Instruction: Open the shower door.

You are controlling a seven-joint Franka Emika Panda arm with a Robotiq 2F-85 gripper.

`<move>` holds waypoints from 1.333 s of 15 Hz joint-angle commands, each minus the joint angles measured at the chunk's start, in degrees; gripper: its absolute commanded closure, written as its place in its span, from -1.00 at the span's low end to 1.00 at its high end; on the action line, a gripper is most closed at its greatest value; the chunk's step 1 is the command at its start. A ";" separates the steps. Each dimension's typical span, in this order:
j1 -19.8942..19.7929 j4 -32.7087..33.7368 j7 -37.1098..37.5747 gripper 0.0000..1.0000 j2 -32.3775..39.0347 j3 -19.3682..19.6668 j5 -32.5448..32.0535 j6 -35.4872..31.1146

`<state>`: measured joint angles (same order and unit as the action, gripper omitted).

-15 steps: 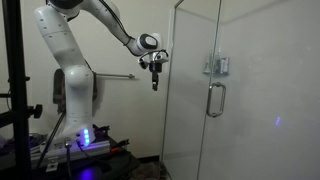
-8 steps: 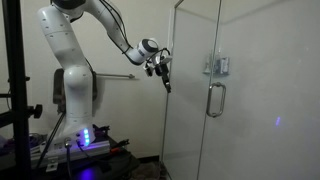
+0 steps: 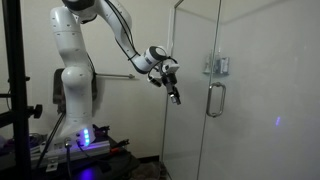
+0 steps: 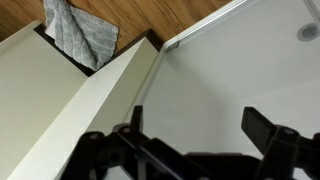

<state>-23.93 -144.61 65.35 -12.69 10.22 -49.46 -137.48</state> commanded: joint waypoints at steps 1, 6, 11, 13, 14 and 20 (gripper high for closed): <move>0.80 -1.73 -1.97 -1.00 -0.33 1.95 -7.93 -7.53; -3.16 0.87 4.76 -1.00 2.10 1.51 -31.92 -15.95; 1.52 2.19 17.76 -1.00 0.62 5.91 -41.58 -10.02; 2.24 2.38 18.30 -1.00 1.05 6.55 -42.86 -11.93; 2.89 2.85 18.68 -1.00 1.86 7.11 -43.64 -13.40; 2.67 12.59 24.51 -1.00 10.59 10.80 -58.65 -34.13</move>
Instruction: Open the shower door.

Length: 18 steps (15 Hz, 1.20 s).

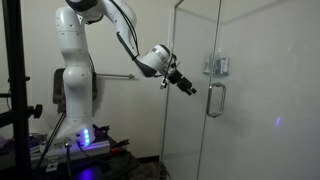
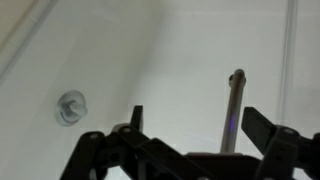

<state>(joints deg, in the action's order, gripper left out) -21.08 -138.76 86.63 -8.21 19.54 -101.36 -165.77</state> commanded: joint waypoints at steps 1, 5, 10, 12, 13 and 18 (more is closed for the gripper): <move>0.01 8.01 4.24 -1.00 7.70 1.10 -4.75 -1.15; -0.07 6.04 2.55 -1.00 5.80 1.25 -2.88 -1.49; 0.33 9.71 7.62 -1.00 9.34 1.06 -6.14 0.12; 0.49 12.56 11.77 -1.00 11.99 0.93 -7.14 2.49; 0.57 13.68 13.68 -1.00 13.18 0.81 -7.39 4.08; 0.63 13.83 13.86 -1.00 14.05 0.88 -5.07 5.69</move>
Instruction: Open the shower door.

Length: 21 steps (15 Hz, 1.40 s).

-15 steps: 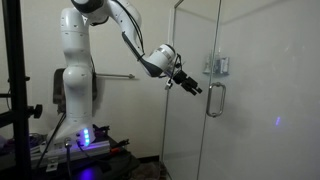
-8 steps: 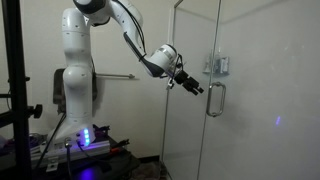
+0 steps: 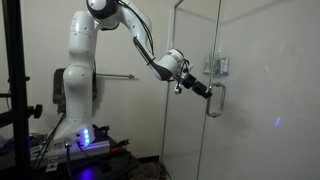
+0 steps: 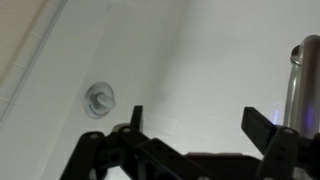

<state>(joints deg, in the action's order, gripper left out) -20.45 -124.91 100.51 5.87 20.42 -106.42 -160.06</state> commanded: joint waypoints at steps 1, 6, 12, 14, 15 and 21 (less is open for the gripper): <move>0.04 0.36 0.16 -1.00 0.45 0.00 0.01 0.12; 0.51 0.38 -8.27 -1.00 1.13 -0.50 1.81 -10.05; 1.81 0.86 -5.19 -1.00 0.58 -0.80 0.15 -7.52; 1.71 1.01 -4.99 -1.00 0.83 -0.77 0.03 -8.33; 1.64 2.36 -3.71 -1.00 2.31 -0.92 -0.50 -8.96; 1.96 2.80 -1.42 -1.00 2.63 -0.79 0.04 -6.01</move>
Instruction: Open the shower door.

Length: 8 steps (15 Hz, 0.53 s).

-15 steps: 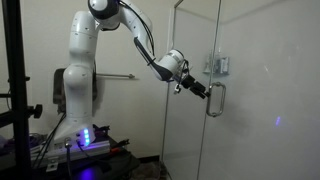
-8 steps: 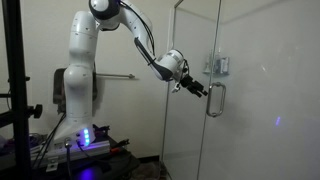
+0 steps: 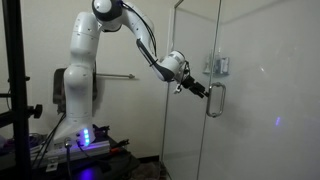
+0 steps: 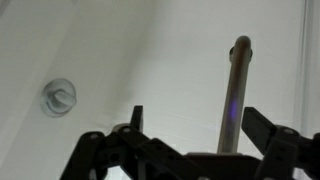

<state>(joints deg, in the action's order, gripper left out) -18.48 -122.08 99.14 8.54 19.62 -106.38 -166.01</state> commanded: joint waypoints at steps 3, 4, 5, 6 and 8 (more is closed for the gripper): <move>0.08 1.25 0.96 -1.00 0.99 0.00 0.00 0.80; 0.02 1.90 -0.08 -1.00 2.13 -0.10 1.15 -0.18; -0.22 2.53 -0.57 -1.00 2.76 -0.11 1.84 -1.87; -0.01 3.07 -0.01 -1.00 3.10 -0.17 1.65 -1.00; 0.06 3.77 -0.74 -1.00 3.90 -0.03 3.30 -0.02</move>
<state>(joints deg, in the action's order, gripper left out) -18.28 -120.62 100.04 9.94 19.61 -105.42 -165.94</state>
